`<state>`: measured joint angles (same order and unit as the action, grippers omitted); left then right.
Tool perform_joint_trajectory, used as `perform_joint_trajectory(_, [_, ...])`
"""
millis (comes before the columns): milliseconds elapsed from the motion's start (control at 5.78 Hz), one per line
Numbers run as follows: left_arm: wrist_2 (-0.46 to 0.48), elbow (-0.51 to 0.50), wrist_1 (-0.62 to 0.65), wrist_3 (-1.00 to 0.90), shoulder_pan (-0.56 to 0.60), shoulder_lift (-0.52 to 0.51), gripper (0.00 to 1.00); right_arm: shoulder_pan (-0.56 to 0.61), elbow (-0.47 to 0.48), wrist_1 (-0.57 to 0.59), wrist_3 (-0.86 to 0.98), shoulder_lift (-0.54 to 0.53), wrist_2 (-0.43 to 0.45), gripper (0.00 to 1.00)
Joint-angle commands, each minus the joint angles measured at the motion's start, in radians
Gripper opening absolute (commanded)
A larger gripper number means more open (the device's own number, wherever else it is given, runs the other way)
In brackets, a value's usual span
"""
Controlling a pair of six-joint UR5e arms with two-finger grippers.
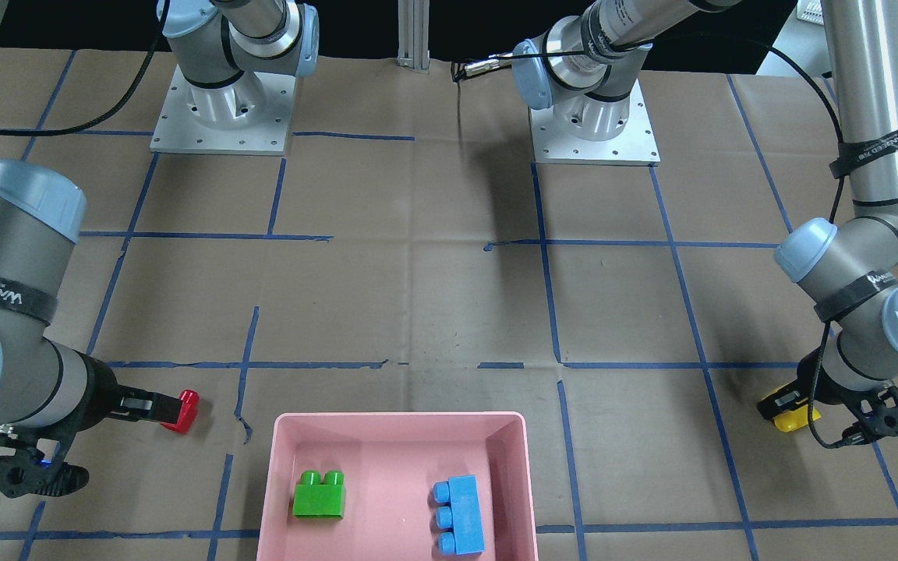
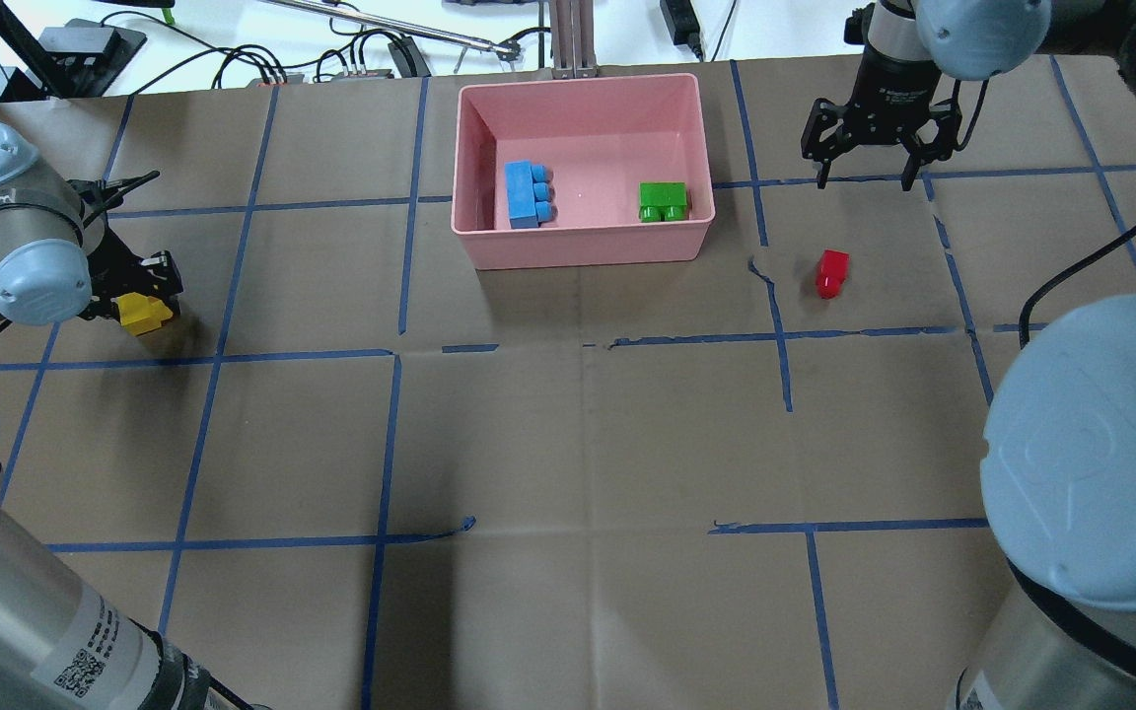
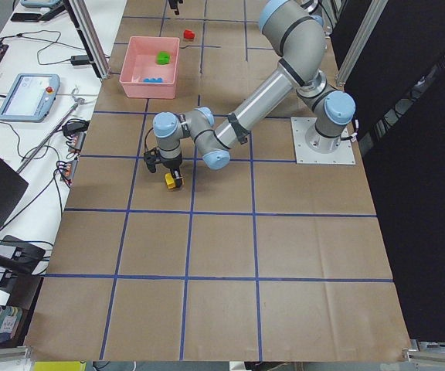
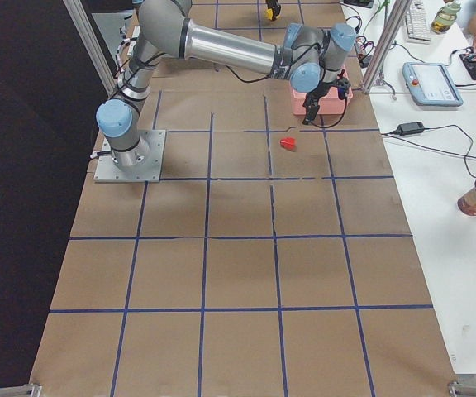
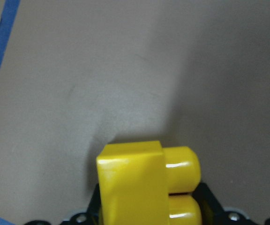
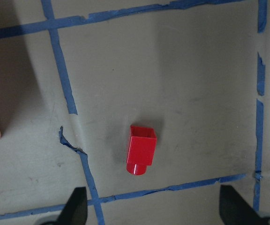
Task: Put all blocks into box
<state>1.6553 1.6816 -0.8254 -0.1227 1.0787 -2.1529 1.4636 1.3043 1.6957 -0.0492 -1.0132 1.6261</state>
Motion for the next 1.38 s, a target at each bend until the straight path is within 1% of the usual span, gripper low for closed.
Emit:
perform_joint_trajectory(0, [0.0,-0.002,-0.012,0.0,0.001,0.025,0.13,-0.018,0.12,0.125,-0.006,0.01,-0.002,0.99])
perform_joint_trajectory(173, [-0.002,-0.012,-0.056,0.001,0.015,0.053,0.13,-0.019,0.174,0.203,-0.006,0.033,-0.003,0.99])
perform_joint_trajectory(346, [-0.009,-0.025,-0.123,0.029,0.061,0.1,0.13,-0.019,0.215,0.281,-0.006,0.054,-0.003,0.99])
perform_joint_trajectory(519, [-0.009,-0.028,-0.129,0.161,0.152,0.151,0.14,-0.019,0.24,0.318,-0.005,0.057,-0.005,0.99])
perform_joint_trajectory(692, [-0.014,-0.039,-0.117,0.316,0.246,0.166,0.14,-0.019,0.242,0.317,-0.005,0.059,-0.006,0.99])
perform_joint_trajectory(865, [-0.017,-0.107,-0.12,0.521,0.345,0.157,0.14,-0.019,0.243,0.317,-0.003,0.059,-0.035,0.94])
perform_joint_trajectory(1038, [-0.088,-0.205,-0.13,0.755,0.407,0.136,0.14,-0.019,0.242,0.317,0.006,0.059,-0.04,0.75])
perform_joint_trajectory(1211, [-0.1,-0.268,-0.133,0.931,0.484,0.098,0.14,-0.019,0.24,0.312,0.005,0.058,-0.04,0.59])
